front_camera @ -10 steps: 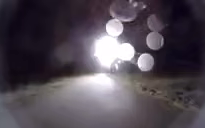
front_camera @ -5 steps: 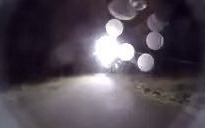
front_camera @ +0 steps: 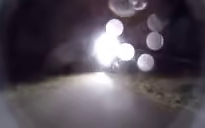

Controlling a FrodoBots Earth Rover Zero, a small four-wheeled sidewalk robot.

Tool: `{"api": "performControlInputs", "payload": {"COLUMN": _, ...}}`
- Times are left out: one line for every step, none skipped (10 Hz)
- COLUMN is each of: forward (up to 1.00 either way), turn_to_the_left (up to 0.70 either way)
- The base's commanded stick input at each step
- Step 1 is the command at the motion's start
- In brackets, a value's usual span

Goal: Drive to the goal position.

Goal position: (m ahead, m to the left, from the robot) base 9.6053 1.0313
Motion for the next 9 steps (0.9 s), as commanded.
{"api": "performControlInputs", "payload": {"forward": 0.70, "turn_to_the_left": 0.12}}
{"api": "performControlInputs", "payload": {"forward": 0.70, "turn_to_the_left": 0.06}}
{"api": "performControlInputs", "payload": {"forward": 0.70, "turn_to_the_left": 0.05}}
{"api": "performControlInputs", "payload": {"forward": 0.70, "turn_to_the_left": 0.04}}
{"api": "performControlInputs", "payload": {"forward": 0.70, "turn_to_the_left": 0.04}}
{"api": "performControlInputs", "payload": {"forward": 0.70, "turn_to_the_left": 0.04}}
{"api": "performControlInputs", "payload": {"forward": 0.70, "turn_to_the_left": 0.06}}
{"api": "performControlInputs", "payload": {"forward": 0.70, "turn_to_the_left": 0.08}}
{"api": "performControlInputs", "payload": {"forward": 0.70, "turn_to_the_left": 0.10}}
